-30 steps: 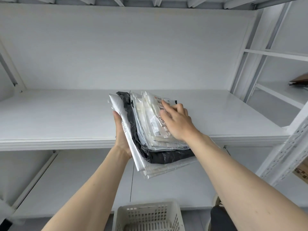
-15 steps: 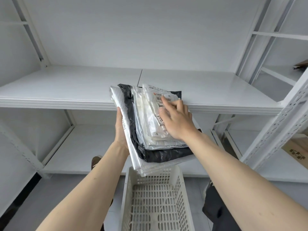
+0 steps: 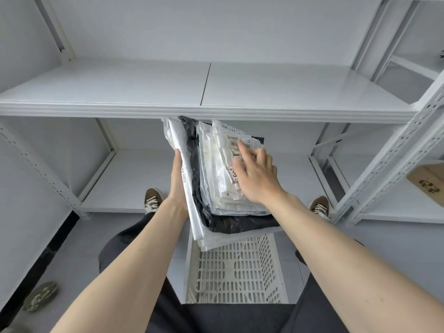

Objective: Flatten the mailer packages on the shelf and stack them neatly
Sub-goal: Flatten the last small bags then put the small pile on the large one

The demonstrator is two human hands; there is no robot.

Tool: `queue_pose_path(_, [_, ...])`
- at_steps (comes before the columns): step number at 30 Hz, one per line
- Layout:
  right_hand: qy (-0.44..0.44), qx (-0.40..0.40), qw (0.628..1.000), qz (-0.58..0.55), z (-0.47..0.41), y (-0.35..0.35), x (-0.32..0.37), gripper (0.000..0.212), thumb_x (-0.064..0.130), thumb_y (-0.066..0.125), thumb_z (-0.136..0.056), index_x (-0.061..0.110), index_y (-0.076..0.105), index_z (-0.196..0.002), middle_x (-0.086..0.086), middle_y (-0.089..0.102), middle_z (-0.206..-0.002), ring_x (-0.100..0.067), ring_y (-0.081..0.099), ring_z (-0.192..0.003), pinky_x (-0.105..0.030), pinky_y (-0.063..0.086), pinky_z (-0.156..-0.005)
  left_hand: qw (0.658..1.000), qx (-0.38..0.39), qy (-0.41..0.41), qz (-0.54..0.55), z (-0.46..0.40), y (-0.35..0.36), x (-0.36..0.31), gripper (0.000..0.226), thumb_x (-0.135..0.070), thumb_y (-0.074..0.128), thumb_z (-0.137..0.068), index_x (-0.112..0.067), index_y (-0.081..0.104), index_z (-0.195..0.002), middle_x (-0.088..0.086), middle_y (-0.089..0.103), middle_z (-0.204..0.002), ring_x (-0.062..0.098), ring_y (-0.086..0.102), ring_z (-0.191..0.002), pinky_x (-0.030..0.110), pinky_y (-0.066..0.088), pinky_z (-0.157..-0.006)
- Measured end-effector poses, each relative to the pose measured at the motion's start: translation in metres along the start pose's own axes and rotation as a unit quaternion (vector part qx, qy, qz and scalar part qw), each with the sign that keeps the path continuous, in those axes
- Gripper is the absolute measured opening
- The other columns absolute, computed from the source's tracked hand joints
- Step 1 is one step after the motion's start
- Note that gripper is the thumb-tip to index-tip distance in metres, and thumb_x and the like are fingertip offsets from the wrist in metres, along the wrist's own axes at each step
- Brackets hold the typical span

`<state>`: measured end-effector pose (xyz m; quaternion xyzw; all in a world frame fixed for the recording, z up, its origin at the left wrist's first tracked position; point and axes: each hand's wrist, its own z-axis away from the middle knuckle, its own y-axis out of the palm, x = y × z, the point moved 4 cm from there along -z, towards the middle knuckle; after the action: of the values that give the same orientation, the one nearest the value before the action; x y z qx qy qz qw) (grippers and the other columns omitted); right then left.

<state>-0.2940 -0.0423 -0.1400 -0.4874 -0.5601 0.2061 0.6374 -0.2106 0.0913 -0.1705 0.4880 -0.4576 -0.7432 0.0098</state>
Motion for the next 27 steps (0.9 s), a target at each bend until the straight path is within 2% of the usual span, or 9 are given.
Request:
queue_pose_path(10, [0.072, 0.077, 0.994, -0.039, 0.01, 0.067, -0.055, 0.057, 0.051, 0.008, -0.102, 0.035, -0.002, -0.155, -0.001, 0.024, -0.144, -0.024, 0.021, -0.137, -0.047, 0.025, -0.112, 0.992, -0.055, -0.115, 0.002, -0.012, -0.055, 0.067, 0.071, -0.071, 0.033, -0.092, -0.02, 0.062, -0.131, 0.014, 0.063, -0.129, 0.032, 0.06, -0.119, 0.051, 0.04, -0.106])
queue_pose_path(15, [0.108, 0.107, 0.986, -0.069, -0.001, 0.103, -0.077, 0.056, 0.049, 0.009, -0.102, 0.036, -0.004, -0.154, -0.002, 0.014, -0.155, -0.025, 0.016, -0.144, -0.051, 0.022, -0.116, 0.981, -0.098, -0.165, -0.005, -0.035, -0.085, 0.089, 0.07, -0.072, 0.035, -0.091, -0.019, 0.066, -0.126, 0.014, 0.067, -0.122, 0.032, 0.066, -0.11, 0.051, 0.044, -0.1])
queue_pose_path(18, [0.129, 0.121, 0.98, -0.088, -0.003, 0.123, -0.09, 0.052, 0.043, 0.012, -0.104, 0.033, 0.002, -0.154, -0.001, 0.009, -0.159, -0.022, 0.012, -0.146, -0.046, 0.018, -0.116, 0.967, -0.133, -0.217, -0.013, -0.047, -0.106, 0.102, 0.07, -0.073, 0.036, -0.089, -0.019, 0.075, -0.11, 0.014, 0.07, -0.116, 0.031, 0.07, -0.101, 0.05, 0.046, -0.097])
queue_pose_path(21, [0.145, 0.123, 0.978, -0.084, -0.003, 0.144, -0.104, 0.05, 0.04, 0.013, -0.105, 0.027, 0.006, -0.153, -0.002, 0.013, -0.159, -0.021, 0.015, -0.145, -0.041, 0.018, -0.116, 0.955, -0.152, -0.251, -0.031, -0.06, -0.125, 0.118, 0.071, -0.074, 0.038, -0.088, -0.018, 0.08, -0.098, 0.014, 0.071, -0.113, 0.031, 0.071, -0.096, 0.049, 0.047, -0.094])
queue_pose_path(23, [0.162, 0.135, 0.974, -0.081, -0.003, 0.16, -0.115, 0.05, 0.038, 0.013, -0.105, 0.026, 0.006, -0.153, -0.003, 0.013, -0.159, -0.021, 0.014, -0.145, -0.041, 0.018, -0.116, 0.947, -0.163, -0.273, -0.035, -0.066, -0.137, 0.132, 0.07, -0.074, 0.04, -0.087, -0.018, 0.078, -0.103, 0.016, 0.071, -0.114, 0.032, 0.071, -0.097, 0.049, 0.048, -0.092])
queue_pose_path(27, [0.193, 0.16, 0.964, -0.089, -0.002, 0.193, -0.142, 0.049, 0.041, 0.012, -0.104, 0.032, 0.003, -0.152, -0.004, 0.014, -0.156, -0.024, 0.023, -0.142, -0.044, 0.028, -0.112, 0.931, -0.178, -0.317, -0.035, -0.076, -0.159, 0.168, 0.078, -0.078, 0.049, -0.08, -0.019, 0.065, -0.128, 0.017, 0.064, -0.128, 0.036, 0.06, -0.119, 0.054, 0.037, -0.11])
